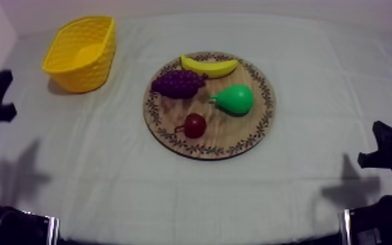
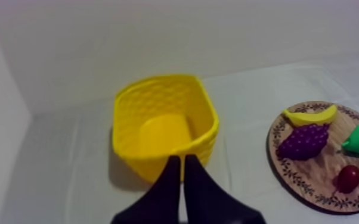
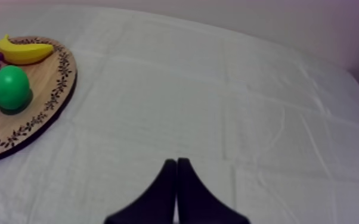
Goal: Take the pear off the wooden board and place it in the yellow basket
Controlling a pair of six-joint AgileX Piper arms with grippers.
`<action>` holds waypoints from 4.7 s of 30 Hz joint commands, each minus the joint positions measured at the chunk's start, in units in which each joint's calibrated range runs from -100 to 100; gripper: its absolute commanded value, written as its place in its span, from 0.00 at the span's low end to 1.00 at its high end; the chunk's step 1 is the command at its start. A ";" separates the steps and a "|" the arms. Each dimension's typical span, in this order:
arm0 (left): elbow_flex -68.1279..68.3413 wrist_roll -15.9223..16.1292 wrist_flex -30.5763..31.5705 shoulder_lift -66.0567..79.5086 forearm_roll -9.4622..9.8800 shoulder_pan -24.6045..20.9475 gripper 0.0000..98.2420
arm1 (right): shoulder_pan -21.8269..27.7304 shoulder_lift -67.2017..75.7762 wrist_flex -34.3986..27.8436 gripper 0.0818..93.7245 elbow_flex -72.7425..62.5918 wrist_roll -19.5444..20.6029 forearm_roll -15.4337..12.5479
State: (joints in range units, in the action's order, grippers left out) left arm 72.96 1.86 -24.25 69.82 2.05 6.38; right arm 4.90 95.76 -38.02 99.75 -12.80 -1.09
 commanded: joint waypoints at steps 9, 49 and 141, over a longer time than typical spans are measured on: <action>-46.15 7.91 -13.60 -33.94 0.25 13.33 0.00 | 0.00 -0.01 -0.04 0.00 0.03 0.01 -0.01; -49.78 4.93 -3.70 -71.97 -0.42 33.61 0.77 | 0.00 -0.01 -0.04 0.00 0.03 -0.01 -0.01; -108.97 -7.52 -75.50 -108.58 12.56 26.58 0.48 | 0.00 -0.01 -0.04 0.00 0.03 -0.02 -0.01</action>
State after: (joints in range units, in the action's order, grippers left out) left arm -37.58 -5.69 -99.74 -41.22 14.26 34.08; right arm 4.90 95.76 -38.09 99.75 -12.76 -1.09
